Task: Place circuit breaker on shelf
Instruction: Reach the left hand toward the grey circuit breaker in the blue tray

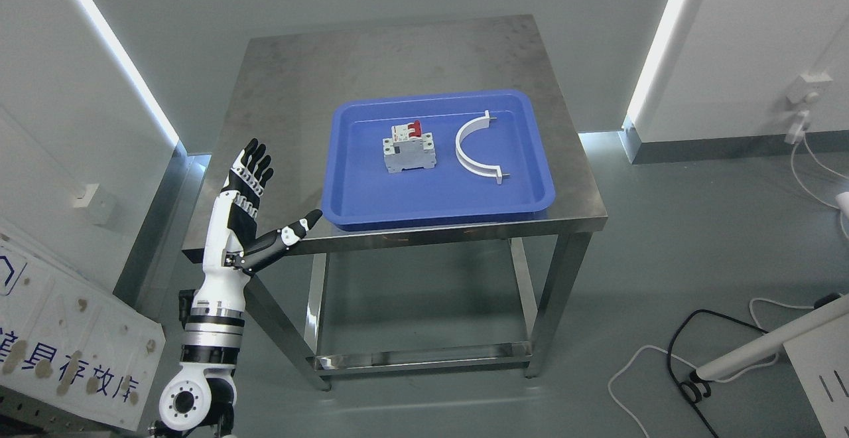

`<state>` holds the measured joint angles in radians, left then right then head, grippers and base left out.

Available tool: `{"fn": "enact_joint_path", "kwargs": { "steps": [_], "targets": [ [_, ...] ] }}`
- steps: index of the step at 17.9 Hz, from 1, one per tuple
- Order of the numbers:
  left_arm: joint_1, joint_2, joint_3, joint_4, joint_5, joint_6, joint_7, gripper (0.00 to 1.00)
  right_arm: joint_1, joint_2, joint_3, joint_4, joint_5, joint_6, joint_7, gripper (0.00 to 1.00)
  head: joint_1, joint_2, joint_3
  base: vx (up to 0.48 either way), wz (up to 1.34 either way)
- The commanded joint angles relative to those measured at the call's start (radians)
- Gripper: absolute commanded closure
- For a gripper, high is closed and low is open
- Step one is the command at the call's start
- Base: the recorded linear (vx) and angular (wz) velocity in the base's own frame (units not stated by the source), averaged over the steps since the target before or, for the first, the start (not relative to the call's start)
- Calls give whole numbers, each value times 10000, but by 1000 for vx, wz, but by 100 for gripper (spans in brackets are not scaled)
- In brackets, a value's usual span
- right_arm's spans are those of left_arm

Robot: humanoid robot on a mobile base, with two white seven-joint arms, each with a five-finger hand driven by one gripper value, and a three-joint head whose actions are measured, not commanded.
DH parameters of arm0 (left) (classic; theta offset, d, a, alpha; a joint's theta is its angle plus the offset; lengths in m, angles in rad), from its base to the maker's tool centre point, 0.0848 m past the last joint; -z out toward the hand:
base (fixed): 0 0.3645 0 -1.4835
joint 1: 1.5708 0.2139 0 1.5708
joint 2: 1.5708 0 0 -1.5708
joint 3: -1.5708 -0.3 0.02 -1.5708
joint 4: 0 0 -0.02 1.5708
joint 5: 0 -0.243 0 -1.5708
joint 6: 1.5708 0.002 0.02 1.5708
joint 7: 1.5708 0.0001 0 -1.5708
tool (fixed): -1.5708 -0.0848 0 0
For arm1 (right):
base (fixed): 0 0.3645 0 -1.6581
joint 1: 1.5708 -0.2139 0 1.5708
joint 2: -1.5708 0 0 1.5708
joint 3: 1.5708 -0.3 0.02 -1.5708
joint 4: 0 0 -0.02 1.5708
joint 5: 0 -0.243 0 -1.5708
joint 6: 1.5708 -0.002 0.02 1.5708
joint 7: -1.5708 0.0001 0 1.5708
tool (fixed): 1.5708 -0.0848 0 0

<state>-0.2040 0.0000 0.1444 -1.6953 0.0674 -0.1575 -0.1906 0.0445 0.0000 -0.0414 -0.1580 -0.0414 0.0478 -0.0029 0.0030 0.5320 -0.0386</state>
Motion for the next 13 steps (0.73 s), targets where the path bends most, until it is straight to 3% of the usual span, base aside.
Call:
{"fn": "enact_joint_path", "kwargs": {
  "steps": [1,6,13],
  "targets": [
    [15,175,-324,2,1,-51,-27,0,0,-175,0,0,0,-2,-1,0,0,0,0,0,0],
    [-1253,175,-614,414,-166,41,-408,0,0,-175,0,0,0,-2,-1,0,0,0,0,0,0],
    [-4829,1486,-1933,2865,-4346,1250,-3719,0,0,-175,0,0,0,-2,-1,0,0,0,0,0,0]
  ]
}}
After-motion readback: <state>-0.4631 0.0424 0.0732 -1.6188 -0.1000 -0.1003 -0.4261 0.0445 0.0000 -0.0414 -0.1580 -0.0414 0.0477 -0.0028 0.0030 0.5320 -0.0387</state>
